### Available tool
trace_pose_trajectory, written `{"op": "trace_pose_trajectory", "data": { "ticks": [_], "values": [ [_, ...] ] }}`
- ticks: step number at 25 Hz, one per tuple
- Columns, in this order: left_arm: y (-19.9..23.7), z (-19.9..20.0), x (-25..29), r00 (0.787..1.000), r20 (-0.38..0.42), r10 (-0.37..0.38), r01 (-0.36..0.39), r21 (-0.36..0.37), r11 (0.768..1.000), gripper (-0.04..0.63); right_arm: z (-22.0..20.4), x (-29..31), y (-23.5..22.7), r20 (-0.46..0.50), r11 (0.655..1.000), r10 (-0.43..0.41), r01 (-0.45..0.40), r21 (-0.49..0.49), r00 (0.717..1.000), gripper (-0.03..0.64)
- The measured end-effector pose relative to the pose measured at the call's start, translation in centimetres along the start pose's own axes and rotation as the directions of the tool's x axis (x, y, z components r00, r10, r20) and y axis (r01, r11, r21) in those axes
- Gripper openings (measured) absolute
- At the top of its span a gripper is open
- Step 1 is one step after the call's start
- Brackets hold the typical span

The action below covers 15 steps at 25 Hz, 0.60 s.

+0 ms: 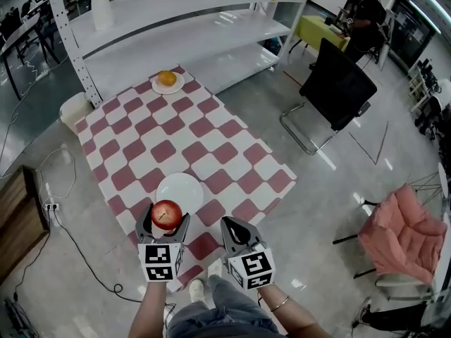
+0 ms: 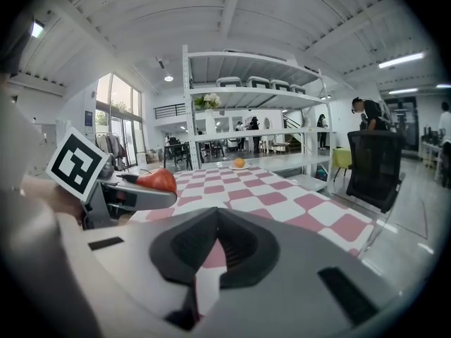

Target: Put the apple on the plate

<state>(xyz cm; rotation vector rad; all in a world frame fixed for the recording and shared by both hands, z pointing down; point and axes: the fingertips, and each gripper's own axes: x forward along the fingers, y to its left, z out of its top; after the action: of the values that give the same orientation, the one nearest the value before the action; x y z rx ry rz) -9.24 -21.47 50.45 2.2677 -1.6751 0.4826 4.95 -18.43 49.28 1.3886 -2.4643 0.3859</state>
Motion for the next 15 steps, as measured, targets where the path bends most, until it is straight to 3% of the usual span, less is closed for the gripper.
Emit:
{"op": "trace_pose_trajectory", "data": {
  "ticks": [15],
  "values": [
    [0.4,-1.4,5.0,0.999,-0.047,0.016,-0.015,0.013,1.000,0.422,-0.7,3.1,-1.5,-0.041,0.999,0.033,-0.033,0.004,0.999,0.011]
  ]
}}
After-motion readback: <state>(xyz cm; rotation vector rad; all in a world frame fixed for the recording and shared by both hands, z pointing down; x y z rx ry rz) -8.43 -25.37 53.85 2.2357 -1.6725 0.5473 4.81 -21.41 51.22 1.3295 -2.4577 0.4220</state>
